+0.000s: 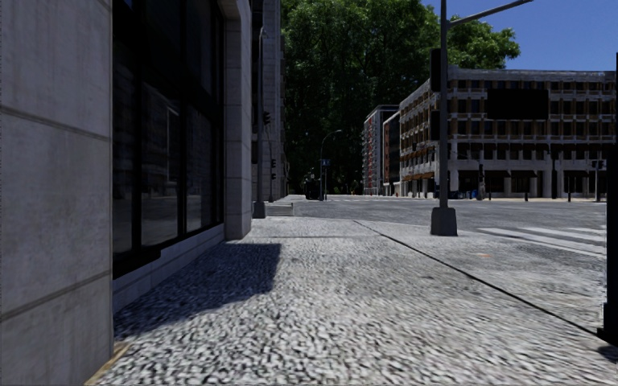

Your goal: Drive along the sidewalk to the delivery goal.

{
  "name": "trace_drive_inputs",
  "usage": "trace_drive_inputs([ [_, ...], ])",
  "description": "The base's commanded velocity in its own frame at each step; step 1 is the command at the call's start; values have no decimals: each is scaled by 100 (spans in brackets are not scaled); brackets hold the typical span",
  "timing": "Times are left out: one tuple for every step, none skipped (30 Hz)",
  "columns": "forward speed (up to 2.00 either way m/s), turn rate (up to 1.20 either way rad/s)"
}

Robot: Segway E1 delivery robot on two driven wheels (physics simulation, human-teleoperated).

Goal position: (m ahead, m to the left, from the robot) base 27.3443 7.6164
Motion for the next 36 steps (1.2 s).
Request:
trace_drive_inputs([
  [200,0],
  [200,0],
  [200,0],
  [200,0],
  [200,0],
  [200,0],
  [200,0],
  [200,0],
  [200,0],
  [200,0],
  [200,0],
  [200,0],
  [200,0],
  [200,0],
  [200,0],
  [200,0],
  [200,0],
  [200,0],
  [200,0],
  [200,0],
  [200,2],
  [200,8],
  [200,8],
  [200,11],
  [200,14],
  [200,17],
  [200,17],
  [200,19],
  [200,19],
  [200,19],
  [200,20],
  [200,20],
  [200,20],
  [200,20],
  [200,20],
  [200,20],
])
